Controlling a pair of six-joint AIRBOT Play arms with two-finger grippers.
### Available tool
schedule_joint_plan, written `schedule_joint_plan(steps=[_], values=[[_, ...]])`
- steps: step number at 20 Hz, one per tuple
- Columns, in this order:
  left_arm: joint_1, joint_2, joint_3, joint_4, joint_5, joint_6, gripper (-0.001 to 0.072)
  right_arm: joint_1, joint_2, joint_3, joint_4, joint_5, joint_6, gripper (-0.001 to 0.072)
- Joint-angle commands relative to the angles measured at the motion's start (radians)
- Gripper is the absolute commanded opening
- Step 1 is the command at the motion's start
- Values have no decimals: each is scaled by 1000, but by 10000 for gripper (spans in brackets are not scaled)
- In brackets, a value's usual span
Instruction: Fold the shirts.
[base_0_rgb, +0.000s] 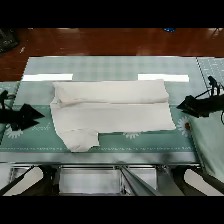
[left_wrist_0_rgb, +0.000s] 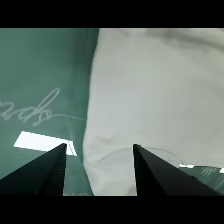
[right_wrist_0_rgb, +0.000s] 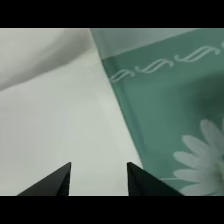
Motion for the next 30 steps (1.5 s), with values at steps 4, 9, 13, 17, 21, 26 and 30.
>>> schedule_joint_plan(steps=[4,9,13,17,21,26,30], values=[[16,103,-341,-119,98,56,508,-2,167,-153,192,-27,-59,409],[-181,90,-383,-157,186,34,508,-2,167,-138,292,3,-64,409],[-329,11,-383,-177,221,1,508,-53,167,-32,302,60,-59,409],[-396,0,-377,-195,216,42,254,-271,169,66,194,166,-55,409],[-396,0,-359,-216,212,95,19,-305,185,-144,20,188,26,409],[-397,0,-356,-299,216,154,19,-305,162,-305,11,141,8,408],[-397,0,-356,-303,218,154,19,-198,53,-305,49,86,0,408]])
